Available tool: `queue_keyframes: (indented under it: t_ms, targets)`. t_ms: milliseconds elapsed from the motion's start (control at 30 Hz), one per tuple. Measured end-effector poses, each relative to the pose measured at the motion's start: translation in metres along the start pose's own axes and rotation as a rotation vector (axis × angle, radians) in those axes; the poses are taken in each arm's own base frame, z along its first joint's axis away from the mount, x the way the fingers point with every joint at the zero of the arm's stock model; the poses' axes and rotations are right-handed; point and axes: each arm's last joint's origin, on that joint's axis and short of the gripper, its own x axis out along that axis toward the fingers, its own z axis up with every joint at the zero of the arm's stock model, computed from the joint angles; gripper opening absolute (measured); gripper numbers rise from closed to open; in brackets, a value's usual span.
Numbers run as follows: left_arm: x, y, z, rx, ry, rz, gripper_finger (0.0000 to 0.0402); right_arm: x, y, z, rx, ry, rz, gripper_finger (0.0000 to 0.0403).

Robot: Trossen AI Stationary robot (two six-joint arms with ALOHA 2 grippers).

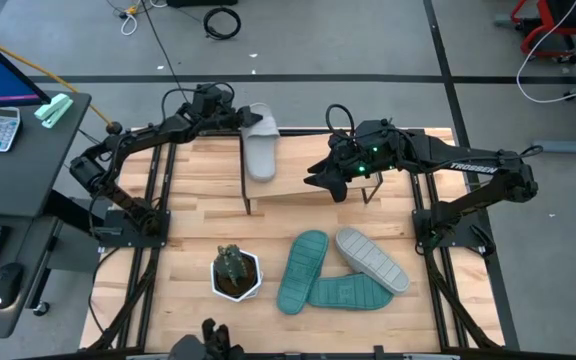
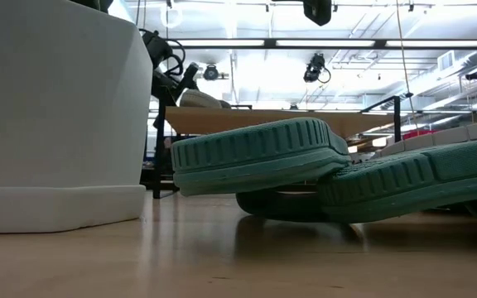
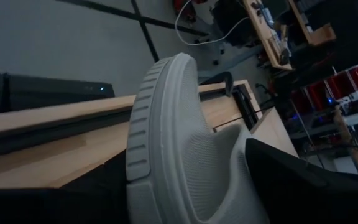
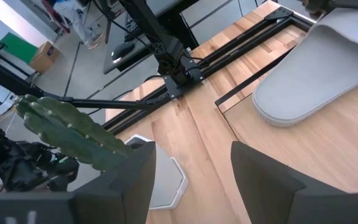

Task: Pick and place slides into the shelf
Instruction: Put the right gray slides on the shelf

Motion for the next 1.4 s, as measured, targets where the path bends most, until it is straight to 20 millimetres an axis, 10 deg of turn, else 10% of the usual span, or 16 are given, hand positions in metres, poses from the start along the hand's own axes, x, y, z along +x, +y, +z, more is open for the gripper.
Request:
queue_keyframes:
  t_ms: [1400]
  targets:
    - [0.0002, 0.0048, -0.0057, 0.149, 0.017, 0.1, 0.0391, 0.0, -0.0001, 0.0001, -0.001, -0.004, -0.006, 0.0215]
